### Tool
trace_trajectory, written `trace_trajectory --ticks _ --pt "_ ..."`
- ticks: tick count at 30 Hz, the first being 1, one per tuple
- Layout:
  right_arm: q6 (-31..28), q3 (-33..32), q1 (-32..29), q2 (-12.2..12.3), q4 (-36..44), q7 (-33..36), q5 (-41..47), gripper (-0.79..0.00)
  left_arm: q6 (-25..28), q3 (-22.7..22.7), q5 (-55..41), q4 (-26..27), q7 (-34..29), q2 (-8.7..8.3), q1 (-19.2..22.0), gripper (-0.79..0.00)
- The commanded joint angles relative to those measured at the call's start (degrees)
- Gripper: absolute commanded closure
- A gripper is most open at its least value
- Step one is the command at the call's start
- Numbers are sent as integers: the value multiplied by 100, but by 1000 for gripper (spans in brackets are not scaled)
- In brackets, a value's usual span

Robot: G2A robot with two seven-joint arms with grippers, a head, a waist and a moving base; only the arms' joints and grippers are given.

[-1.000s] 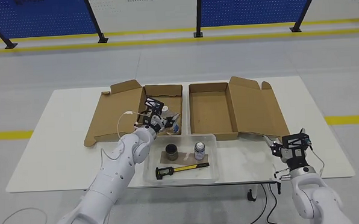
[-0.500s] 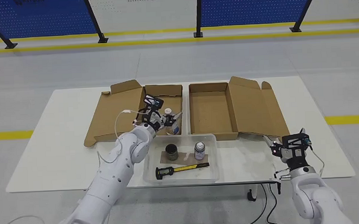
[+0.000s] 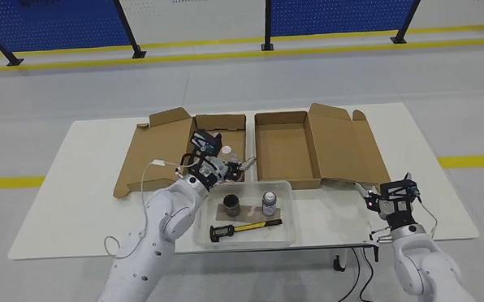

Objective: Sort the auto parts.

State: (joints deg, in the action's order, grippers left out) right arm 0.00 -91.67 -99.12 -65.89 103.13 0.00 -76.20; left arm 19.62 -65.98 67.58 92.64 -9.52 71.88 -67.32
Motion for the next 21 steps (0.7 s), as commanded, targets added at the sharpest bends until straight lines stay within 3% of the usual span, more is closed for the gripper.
trace_trajectory --ticks 1,5,11,21 --pt "0 0 0 0 0 0 0 -785 250 84 -137 207 -191 -6 -119 -785" --pt "0 0 0 0 0 0 0 -785 677 339 -334 300 -526 4 -157 -785" --pt "0 0 0 0 0 0 0 -785 1226 797 -542 -174 -845 63 128 -785" --pt "0 0 0 0 0 0 0 -785 1263 1082 -425 -658 -961 108 320 -723"
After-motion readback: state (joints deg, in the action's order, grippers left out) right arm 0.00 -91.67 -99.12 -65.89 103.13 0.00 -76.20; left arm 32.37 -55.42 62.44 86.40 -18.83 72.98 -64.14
